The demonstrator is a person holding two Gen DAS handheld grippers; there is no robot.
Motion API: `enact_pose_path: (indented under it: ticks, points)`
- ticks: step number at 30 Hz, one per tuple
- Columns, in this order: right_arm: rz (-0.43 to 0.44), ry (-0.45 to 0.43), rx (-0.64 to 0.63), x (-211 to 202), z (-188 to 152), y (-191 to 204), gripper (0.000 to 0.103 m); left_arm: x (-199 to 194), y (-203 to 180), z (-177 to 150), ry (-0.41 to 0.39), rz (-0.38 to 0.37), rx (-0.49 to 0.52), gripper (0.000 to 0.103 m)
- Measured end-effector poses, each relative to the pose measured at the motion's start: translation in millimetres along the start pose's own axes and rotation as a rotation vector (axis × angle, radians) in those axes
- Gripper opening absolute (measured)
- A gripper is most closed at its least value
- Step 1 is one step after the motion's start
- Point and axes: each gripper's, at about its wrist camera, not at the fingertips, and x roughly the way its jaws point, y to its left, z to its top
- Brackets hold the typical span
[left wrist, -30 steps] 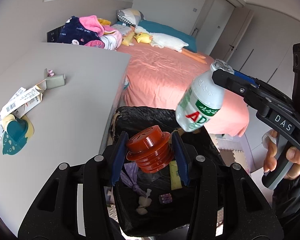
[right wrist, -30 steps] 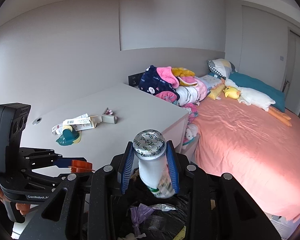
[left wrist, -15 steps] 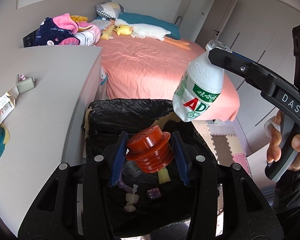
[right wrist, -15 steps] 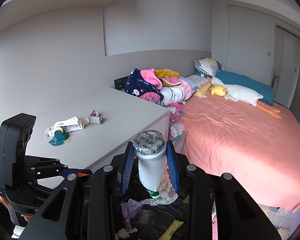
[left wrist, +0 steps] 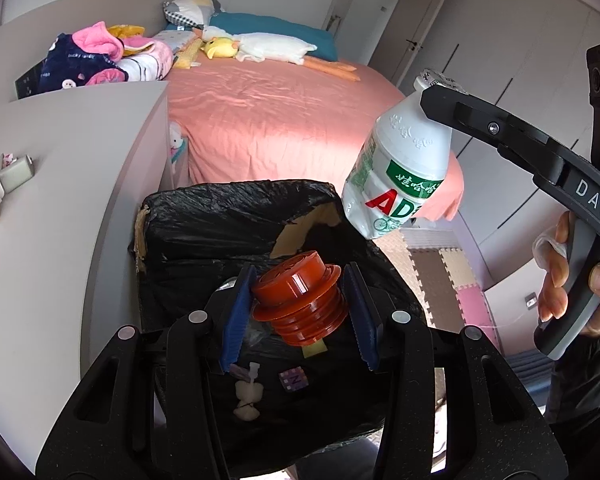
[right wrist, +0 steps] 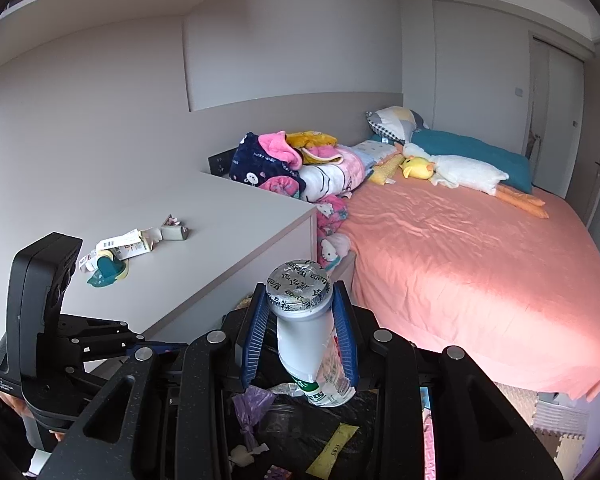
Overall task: Collect trash
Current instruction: 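Carry red cap and white bottle over the black trash bag, then open both tools to drop cap and bottle into the bag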
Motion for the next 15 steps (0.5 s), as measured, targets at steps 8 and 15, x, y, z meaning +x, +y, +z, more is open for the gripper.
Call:
enact_pose_path:
  ticks: [8,15]
  points:
    - [-0.002,0.013,0.015,4.2,-5.0,-1.9,0.034,3.4,3.2,-1.1,0.011,-0.001,0.006,0.045]
    - [-0.005,0.006,0.020,3.1,-2.6,-2.3,0.045,-0.6,8.5,1.8,0.008,0.036,-0.016,0.097]
